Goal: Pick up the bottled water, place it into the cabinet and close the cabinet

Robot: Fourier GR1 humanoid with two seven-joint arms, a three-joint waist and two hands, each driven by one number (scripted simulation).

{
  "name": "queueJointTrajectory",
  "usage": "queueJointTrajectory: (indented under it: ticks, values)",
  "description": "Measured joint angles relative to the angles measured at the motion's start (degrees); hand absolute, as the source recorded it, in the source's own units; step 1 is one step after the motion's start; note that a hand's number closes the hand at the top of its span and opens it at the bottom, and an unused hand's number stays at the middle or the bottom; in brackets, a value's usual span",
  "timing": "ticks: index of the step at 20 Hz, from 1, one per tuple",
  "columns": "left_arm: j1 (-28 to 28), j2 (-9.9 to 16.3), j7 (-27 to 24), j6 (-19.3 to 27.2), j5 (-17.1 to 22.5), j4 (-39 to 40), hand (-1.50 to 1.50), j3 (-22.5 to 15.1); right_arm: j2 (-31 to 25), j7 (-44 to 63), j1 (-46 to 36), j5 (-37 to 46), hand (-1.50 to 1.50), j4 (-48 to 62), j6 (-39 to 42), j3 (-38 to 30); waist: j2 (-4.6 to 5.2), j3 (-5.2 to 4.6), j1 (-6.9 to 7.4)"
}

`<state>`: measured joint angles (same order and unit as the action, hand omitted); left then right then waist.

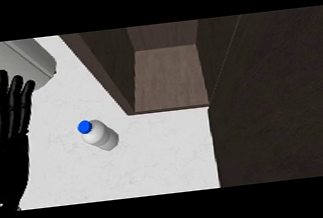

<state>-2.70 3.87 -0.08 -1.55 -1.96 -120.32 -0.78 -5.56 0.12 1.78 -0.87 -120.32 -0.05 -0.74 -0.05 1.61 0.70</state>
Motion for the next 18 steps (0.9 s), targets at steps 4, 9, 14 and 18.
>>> queueJointTrajectory:
  ticks: [4, 9, 14, 18]
  values:
    - [-0.1, -0.3, 1.6, 2.5, -2.1, -0.8, -1.5, 1.4, 0.5, -0.3, 1.7, -1.2, -1.5, -2.8, 0.9, 0.6, -0.01, -1.0, -0.52]
    - [1.0, -2.7, 7.6, 9.4, -3.0, 1.0, -1.5, 1.3, 1.0, 4.8, 6.8, -4.8, -1.5, -6.7, 3.0, 3.8, -0.07, -1.43, -1.05]
    - [4.9, -3.5, 13.8, 15.9, -4.5, -2.1, -1.5, -3.9, 1.8, 11.6, 12.8, -6.6, -1.5, -13.9, 2.9, 7.7, -0.14, -1.56, -1.03]
    - [7.7, -3.7, 17.3, 20.6, -8.1, -5.3, -1.5, -9.6, 1.3, 13.1, 18.0, -8.2, -1.5, -18.2, 4.2, 8.2, -0.14, -1.58, -1.01]
